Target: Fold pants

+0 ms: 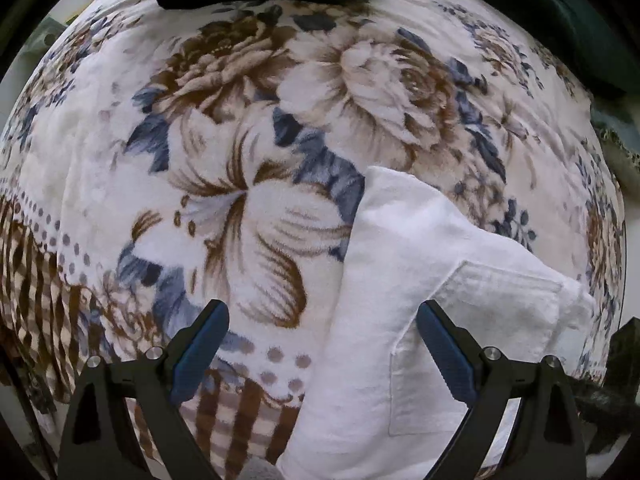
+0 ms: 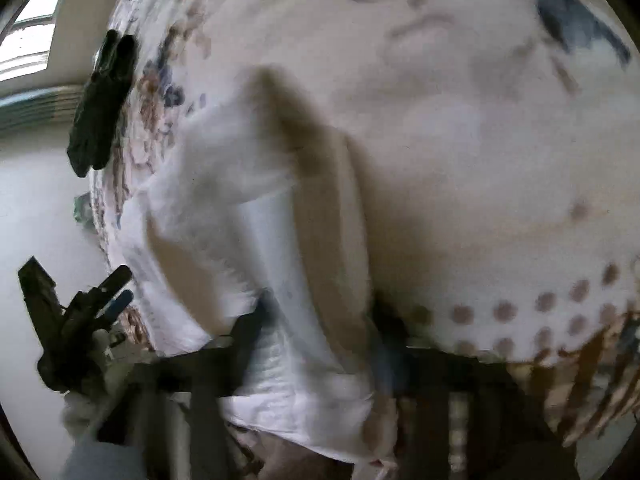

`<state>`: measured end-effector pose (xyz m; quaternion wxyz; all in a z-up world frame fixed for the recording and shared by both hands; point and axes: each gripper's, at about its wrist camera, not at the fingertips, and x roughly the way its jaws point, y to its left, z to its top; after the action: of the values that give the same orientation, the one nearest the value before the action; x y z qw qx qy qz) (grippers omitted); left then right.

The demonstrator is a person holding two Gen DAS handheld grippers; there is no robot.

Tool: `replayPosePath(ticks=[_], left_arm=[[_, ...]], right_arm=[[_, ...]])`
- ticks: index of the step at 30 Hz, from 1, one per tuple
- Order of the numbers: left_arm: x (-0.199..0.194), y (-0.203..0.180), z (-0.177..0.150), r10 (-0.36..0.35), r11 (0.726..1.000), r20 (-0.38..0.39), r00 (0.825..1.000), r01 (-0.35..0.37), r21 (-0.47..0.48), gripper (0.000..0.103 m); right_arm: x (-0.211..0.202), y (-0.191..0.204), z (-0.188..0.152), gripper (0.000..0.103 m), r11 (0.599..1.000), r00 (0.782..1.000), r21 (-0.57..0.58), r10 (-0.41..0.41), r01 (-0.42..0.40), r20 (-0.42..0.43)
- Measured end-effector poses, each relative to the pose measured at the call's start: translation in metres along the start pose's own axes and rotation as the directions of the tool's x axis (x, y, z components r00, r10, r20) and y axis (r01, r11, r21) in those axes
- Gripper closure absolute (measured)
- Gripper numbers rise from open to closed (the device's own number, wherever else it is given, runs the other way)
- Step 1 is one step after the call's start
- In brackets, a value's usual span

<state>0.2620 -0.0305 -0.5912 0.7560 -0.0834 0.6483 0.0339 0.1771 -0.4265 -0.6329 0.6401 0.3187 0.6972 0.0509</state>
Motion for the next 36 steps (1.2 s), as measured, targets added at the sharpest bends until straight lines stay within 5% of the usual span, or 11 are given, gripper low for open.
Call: replayPosePath(ticks=[9, 18, 19, 20, 21, 23, 26, 28, 31, 33, 36], left_arm=[[-0.015, 0.003, 0.02, -0.048, 0.999, 0.04, 0.998, 0.048, 0.011, 0.007], [0.031, -0.037, 0.052, -0.187, 0.981, -0.04, 0.981, 0.189, 0.046, 0.008], [0.038, -0.039, 0.056, -0.193, 0.98, -0.041, 0.98, 0.195, 0.041, 0.026], [0.044, -0.04, 0.057, -0.207, 0.977, -0.048, 0.977, 0.209, 0.043, 0.07], [0.054, -0.043, 0.06, -0.219, 0.973, -0.075, 0.973, 0.223, 0.049, 0.073], [0.063, -0.042, 0.065, -0.2, 0.978, -0.068, 0.977, 0.204, 0.053, 0.076], [0.066, -0.041, 0.066, -0.208, 0.976, -0.077, 0.975, 0.212, 0.043, 0.073], [0.062, -0.039, 0.066, -0.221, 0.974, -0.078, 0.972, 0.224, 0.039, 0.066], [0.059, -0.028, 0.065, -0.237, 0.972, -0.109, 0.965, 0.237, -0.015, 0.037], [0.048, -0.017, 0.063, -0.251, 0.968, -0.087, 0.964, 0.247, -0.051, 0.017], [0.032, -0.006, 0.059, -0.281, 0.959, -0.058, 0.958, 0.277, -0.066, 0.013]], right_arm=[[-0.081, 0.004, -0.047, 0.095, 0.995, 0.982, 0.089, -0.063, 0.047, 0.18], [-0.07, -0.013, -0.027, 0.095, 0.996, 0.987, 0.057, -0.08, 0.073, 0.139], [-0.057, -0.013, -0.022, 0.09, 0.998, 0.996, 0.035, -0.048, 0.045, 0.073], [-0.047, -0.017, -0.02, 0.081, 0.998, 0.999, 0.042, -0.038, 0.037, 0.027], [-0.04, -0.023, -0.02, 0.074, 0.997, 1.0, 0.069, -0.027, 0.028, -0.012], [-0.028, -0.034, -0.021, 0.027, 0.995, 0.999, 0.102, 0.013, -0.008, -0.051], [-0.006, -0.047, -0.031, 0.023, 0.989, 0.991, 0.142, 0.05, -0.033, -0.124], [-0.002, -0.043, -0.039, 0.054, 0.988, 0.994, 0.133, 0.083, -0.072, -0.074], [-0.015, -0.022, -0.051, 0.074, 0.997, 1.0, 0.076, -0.018, 0.018, -0.006], [-0.035, -0.011, -0.063, 0.078, 0.996, 0.999, 0.092, -0.001, -0.003, 0.041], [-0.067, 0.001, -0.081, 0.082, 0.994, 0.996, 0.113, -0.017, 0.007, 0.091]])
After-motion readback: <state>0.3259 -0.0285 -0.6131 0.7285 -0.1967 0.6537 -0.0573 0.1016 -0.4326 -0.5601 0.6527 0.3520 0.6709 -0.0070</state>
